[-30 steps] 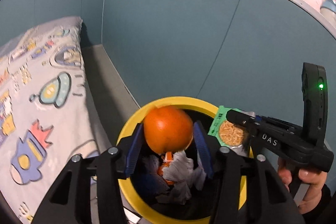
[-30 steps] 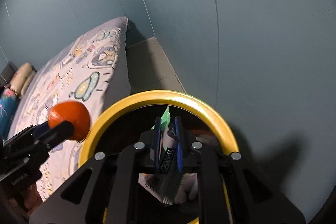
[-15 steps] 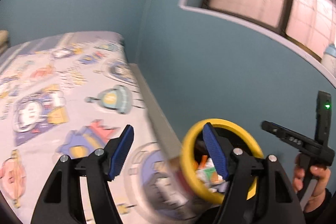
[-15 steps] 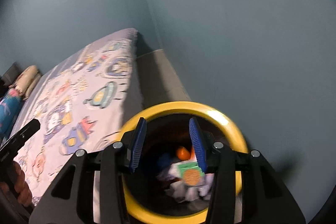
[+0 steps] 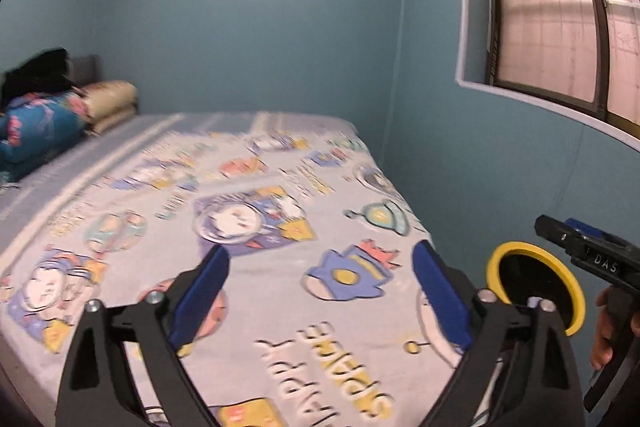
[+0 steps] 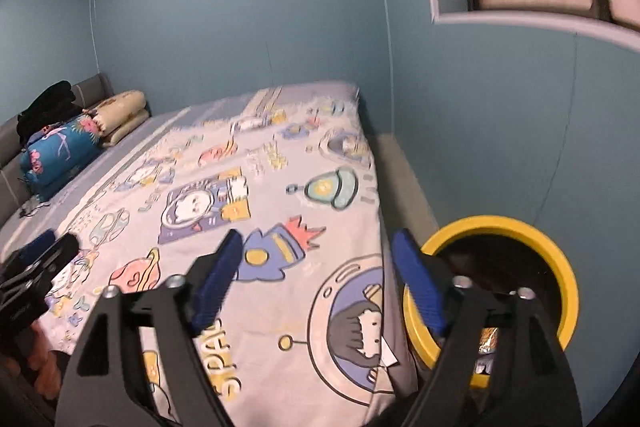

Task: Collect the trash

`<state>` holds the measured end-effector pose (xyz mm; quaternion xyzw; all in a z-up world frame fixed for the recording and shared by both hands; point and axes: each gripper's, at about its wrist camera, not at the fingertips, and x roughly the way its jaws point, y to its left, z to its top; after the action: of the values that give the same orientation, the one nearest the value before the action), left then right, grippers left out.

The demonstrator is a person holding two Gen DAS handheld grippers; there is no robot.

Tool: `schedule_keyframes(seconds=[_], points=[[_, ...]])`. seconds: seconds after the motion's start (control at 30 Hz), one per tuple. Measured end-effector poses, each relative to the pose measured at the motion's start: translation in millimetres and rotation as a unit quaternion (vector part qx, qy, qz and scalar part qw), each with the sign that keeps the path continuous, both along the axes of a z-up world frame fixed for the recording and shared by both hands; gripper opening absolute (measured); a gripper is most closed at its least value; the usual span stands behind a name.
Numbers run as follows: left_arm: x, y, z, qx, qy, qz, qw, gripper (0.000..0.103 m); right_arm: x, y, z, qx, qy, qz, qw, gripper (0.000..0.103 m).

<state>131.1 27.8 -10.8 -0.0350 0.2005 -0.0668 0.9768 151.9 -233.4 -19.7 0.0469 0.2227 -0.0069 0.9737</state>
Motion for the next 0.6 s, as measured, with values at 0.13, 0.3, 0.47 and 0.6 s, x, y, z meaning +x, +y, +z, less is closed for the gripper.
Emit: schedule_keyframes(seconds=[0.13,0.3,0.47,0.6], points=[[-41.4,9.9,5.4,0.015,-0.042,0.033,0.9985,0.095,-32.8,23.3,6.2,-0.032,-0.054,-0.020,0.998,0.095],[-85.7,13.6,14.0,0.015,-0.072,0.065,0.9951,0.095,-56.2,31.0,7.7,-0.039,-0.084,-0.058,0.994,0.095],[-106.5,14.6,17.9,0.012,-0.078,0.081,0.9936,0.095,-78.0,38.2,9.3,-0.052,-0.106,-0.065,0.991,0.095],[-118.6,14.1,20.4,0.009,-0.083,0.086,0.9928,0.095,-83.2,40.6,6.7,-0.044,-0.098,-0.055,0.993,0.095]])
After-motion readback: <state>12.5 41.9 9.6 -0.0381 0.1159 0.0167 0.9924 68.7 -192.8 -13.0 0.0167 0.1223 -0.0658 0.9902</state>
